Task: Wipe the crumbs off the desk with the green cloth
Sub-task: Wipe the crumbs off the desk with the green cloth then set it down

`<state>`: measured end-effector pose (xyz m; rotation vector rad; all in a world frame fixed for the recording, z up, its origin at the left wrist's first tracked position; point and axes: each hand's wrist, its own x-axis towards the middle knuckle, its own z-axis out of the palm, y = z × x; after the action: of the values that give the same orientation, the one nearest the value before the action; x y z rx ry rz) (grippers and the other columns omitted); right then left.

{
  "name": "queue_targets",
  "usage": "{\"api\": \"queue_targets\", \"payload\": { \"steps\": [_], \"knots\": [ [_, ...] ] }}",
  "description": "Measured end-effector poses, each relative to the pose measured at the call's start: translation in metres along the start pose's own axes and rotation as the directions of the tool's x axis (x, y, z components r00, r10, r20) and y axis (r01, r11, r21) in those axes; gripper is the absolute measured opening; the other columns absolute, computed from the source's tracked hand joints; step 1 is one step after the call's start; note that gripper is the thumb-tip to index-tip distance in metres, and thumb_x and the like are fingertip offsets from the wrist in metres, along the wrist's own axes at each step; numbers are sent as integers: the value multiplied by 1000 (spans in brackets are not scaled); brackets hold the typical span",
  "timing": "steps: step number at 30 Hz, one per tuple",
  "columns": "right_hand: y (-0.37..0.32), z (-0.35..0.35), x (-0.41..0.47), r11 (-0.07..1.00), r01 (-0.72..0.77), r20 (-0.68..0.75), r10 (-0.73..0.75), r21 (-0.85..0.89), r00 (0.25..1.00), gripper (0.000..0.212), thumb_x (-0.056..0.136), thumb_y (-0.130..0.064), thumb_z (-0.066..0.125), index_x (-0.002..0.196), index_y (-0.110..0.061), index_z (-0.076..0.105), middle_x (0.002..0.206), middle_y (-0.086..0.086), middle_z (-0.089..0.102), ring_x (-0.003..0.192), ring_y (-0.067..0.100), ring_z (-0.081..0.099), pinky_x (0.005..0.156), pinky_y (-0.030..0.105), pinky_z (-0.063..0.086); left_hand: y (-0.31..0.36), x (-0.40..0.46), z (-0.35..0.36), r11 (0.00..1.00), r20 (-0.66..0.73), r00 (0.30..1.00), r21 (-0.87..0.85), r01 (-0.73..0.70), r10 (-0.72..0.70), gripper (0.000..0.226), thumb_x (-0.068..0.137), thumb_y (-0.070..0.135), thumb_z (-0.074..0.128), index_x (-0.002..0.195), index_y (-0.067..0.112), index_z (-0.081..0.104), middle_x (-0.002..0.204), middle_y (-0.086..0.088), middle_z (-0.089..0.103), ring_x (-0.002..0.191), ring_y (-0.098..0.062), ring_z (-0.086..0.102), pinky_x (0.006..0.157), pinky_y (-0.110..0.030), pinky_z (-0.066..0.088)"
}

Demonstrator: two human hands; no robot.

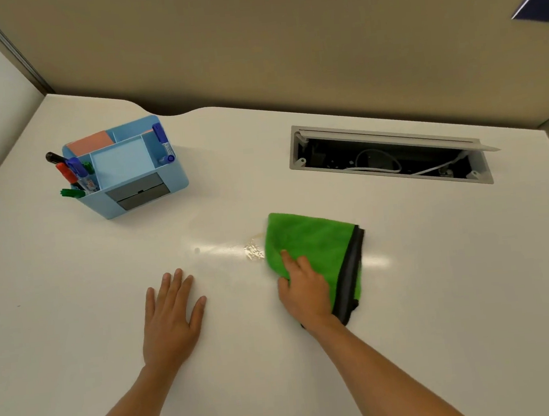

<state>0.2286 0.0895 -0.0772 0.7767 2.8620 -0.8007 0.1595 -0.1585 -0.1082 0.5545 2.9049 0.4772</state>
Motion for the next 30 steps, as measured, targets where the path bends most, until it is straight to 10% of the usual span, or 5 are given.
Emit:
{"api": "queue_targets", "payload": {
  "steps": [7,18,30],
  "knots": [
    [-9,6,-3,987,151,59,-148,-56,987,58,86,-27,45,143,-26,40,111,7,57,81,32,60,66,41,52,-1,2,-1,1000,-2,1000,-16,4,-4,64,94,55,25,147,21,36,159,0,27,148,-12,9,122,-44,5],
    [20,-18,68,991,-126,-140,130,39,982,55,88,-17,45,143,-18,41,108,12,55,85,29,56,69,33,46,-1,2,0,1000,-17,1000,-21,1,-1,63,95,55,25,145,20,39,158,1,29,149,-13,12,122,-44,5],
    [-100,38,61,967,253,153,-248,-16,957,61,96,-49,36,147,-16,28,126,19,49,98,43,58,81,48,51,-1,3,0,1000,-28,1000,-18,-5,5,64,94,54,26,144,18,42,157,-1,32,148,-16,16,121,-45,7]
  ]
}}
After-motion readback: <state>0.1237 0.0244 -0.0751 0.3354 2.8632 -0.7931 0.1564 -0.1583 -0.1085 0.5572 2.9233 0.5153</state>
